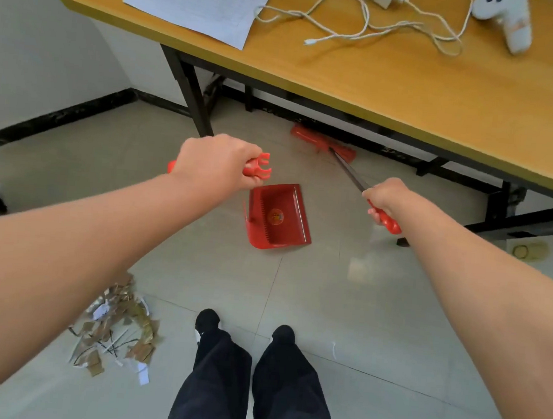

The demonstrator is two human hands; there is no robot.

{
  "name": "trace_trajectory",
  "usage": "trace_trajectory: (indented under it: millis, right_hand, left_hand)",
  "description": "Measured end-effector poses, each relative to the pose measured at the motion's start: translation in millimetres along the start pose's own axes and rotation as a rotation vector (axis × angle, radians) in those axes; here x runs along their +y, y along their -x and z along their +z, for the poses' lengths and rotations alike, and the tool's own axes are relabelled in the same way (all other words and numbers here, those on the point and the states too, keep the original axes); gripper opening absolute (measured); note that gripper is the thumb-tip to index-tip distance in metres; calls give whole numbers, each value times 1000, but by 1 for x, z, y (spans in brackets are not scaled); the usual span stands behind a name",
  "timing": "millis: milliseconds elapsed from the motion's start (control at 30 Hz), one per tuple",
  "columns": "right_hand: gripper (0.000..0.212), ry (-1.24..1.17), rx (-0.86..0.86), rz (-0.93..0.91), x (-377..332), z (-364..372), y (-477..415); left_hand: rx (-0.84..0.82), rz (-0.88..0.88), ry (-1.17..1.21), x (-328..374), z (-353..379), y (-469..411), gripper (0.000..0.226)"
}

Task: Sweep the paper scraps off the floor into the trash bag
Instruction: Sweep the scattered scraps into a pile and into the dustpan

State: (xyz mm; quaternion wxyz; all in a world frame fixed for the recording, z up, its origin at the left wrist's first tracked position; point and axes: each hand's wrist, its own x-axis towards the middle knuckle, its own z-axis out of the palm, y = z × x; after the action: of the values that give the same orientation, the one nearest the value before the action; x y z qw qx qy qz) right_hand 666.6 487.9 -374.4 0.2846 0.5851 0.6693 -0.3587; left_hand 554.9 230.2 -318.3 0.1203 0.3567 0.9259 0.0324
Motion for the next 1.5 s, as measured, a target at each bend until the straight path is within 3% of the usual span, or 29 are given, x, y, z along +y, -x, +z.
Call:
trace_trajectory:
  millis: [133,300,433,667,800,1100,1333,1500]
  right_hand:
    - [24,29,41,-77,-2,-2,-27]
    - [15,138,19,-6,-3,-6,-43]
    - [34,215,-19,-66,15,5,-56]
    - [32,151,-97,-32,80,-8,-6]
    - [42,38,-136,16,97,-29,32]
    - [38,66,-4,-39,37,-40,15]
    - [38,133,-7,-43,-6,-33,-12]
    - [44,249,-23,-72,11,-14,-42]
  left_hand:
    - [41,0,10,6,-2,-11,28]
    - [129,25,-27,11,6,-9,31]
    - [206,29,-77,2,14,-3,31]
    - [170,-18,-33,-11,11,10,29]
    - [109,-21,-1,-6,13,20,26]
    - [-16,142,-83,23,6,6,27]
    - [3,154,-123,26,7,-6,36]
    - [43,153,-117,20,14,-1,34]
